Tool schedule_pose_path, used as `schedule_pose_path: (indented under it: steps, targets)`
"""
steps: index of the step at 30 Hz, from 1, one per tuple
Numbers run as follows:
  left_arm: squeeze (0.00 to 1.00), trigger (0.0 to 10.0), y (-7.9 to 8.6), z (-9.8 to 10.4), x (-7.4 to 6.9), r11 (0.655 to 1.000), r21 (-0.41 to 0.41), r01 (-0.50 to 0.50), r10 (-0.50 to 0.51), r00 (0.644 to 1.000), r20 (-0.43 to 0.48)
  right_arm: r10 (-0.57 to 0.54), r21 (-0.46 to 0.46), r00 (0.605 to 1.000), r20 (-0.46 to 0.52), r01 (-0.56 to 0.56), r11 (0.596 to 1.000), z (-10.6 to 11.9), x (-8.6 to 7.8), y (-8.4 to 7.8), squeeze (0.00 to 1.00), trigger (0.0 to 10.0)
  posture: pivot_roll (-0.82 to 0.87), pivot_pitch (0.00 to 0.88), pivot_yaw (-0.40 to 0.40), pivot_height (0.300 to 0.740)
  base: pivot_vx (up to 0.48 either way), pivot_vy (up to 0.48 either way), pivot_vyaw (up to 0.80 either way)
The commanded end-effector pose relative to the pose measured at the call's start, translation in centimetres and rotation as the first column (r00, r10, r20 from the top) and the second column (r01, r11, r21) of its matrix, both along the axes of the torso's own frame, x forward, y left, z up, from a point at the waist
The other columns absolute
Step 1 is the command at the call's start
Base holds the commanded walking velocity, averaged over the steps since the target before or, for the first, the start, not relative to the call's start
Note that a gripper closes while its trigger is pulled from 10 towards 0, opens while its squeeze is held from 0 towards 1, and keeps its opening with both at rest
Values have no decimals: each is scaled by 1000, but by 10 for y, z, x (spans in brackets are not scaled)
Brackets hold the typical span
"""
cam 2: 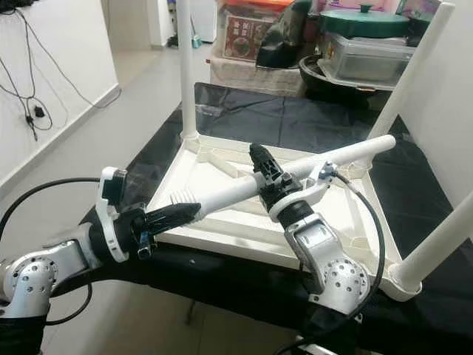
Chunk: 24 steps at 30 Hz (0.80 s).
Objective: Building children table
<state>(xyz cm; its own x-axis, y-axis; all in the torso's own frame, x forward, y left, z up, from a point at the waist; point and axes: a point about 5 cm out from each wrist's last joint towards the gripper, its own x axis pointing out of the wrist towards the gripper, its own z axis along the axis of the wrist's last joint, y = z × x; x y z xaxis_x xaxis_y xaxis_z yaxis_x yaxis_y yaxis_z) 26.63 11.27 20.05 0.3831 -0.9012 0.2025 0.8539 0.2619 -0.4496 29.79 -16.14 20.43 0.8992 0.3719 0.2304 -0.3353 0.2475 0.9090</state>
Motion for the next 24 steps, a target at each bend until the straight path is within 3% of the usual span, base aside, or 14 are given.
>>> schedule_pose_path:
  steps: [1, 7, 8, 9, 10, 11, 24]
  targets:
    - [0, 10000, -4, -2, -5, 998, -4, 55, -55, 998, -8, 36, -13, 999, 16, -36, 999, 3, -2, 5, 0, 10000, 133, 0, -115, 740, 0, 0, 0]
    - [0, 10000, -4, -3, -6, 998, 5, 60, -60, 998, -11, 66, -16, 998, 25, -65, 998, 4, -4, 9, 0, 10000, 131, 0, -114, 740, 0, 0, 0]
    - [0, 10000, -5, -4, -6, 998, 7, 60, -60, 998, -12, 70, -16, 997, 27, -70, 997, 4, -5, 10, 0, 9569, 131, 0, -114, 740, 0, 0, 0]
    - [0, 10000, -5, -4, -6, 998, 8, 62, -62, 998, -13, 72, -17, 997, 29, -72, 997, 4, -5, 11, 0, 3176, 131, 0, -114, 740, 0, 0, 0]
    - [0, 10000, -5, -4, -6, 998, 8, 62, -62, 998, -13, 72, -17, 997, 29, -72, 997, 4, -5, 11, 0, 3176, 131, 0, -114, 740, 0, 0, 0]
    - [0, 10000, -6, -5, -7, 998, 9, 63, -63, 998, -14, 73, -14, 997, 33, -73, 997, 4, -6, 11, 0, 0, 131, 0, -114, 740, 0, 0, 0]
    - [0, 10000, -6, -12, -9, 997, 42, 67, -65, 997, -46, 64, -3, 997, 48, -64, 998, 8, -6, 9, 0, 0, 130, 0, -114, 740, 0, 0, 0]
